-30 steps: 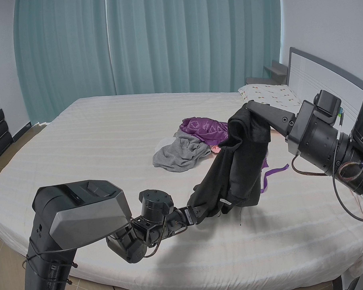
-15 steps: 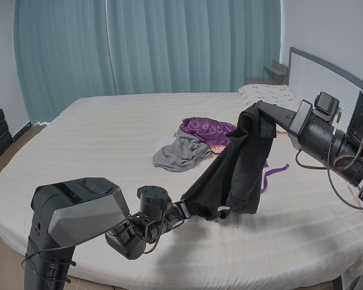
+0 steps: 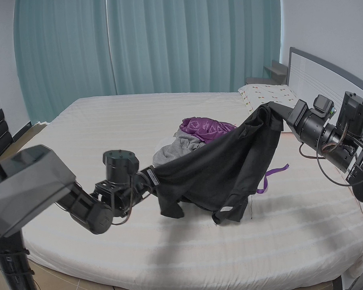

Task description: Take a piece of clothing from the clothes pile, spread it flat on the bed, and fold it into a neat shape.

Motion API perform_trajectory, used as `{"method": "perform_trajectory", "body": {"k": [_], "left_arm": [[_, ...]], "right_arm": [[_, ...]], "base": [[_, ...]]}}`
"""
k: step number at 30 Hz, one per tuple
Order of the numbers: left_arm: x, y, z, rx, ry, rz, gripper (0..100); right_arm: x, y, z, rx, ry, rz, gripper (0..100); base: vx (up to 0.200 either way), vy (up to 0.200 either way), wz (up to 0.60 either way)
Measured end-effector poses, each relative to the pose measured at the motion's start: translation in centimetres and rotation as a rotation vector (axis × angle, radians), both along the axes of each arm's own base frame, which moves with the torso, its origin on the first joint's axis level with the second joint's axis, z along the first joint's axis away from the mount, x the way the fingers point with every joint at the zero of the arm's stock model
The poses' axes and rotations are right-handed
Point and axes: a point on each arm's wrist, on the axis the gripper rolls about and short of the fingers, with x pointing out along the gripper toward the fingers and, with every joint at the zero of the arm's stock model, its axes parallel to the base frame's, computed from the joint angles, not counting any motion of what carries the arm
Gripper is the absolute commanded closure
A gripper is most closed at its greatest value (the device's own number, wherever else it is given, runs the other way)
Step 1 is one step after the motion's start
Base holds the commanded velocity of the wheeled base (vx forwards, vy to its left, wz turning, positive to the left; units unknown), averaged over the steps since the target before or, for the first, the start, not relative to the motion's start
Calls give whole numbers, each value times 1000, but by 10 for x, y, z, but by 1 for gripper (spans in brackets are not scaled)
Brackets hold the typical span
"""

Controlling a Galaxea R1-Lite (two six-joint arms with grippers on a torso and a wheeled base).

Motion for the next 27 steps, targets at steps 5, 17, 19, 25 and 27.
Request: {"method": "perform_trajectory", "body": {"k": [5,17,19,25,27], "left_arm": [[-10,25,57,-33,-88,50,100],[-44,58,81,-79,-119,126,100],[-47,59,71,-87,-87,131,100],[-57,55,43,-89,16,126,100],[-61,54,34,-94,53,127,100]], "right_arm": [[22,-8,13,30,-69,-83,100],[36,-13,-20,43,44,-112,100],[35,-12,-33,69,106,-100,100],[33,-8,-66,154,278,-70,100],[30,-6,-78,168,333,-61,100]], "base": [[0,0,0],[0,0,0],[0,0,0],[0,0,0],[0,0,0]]}}
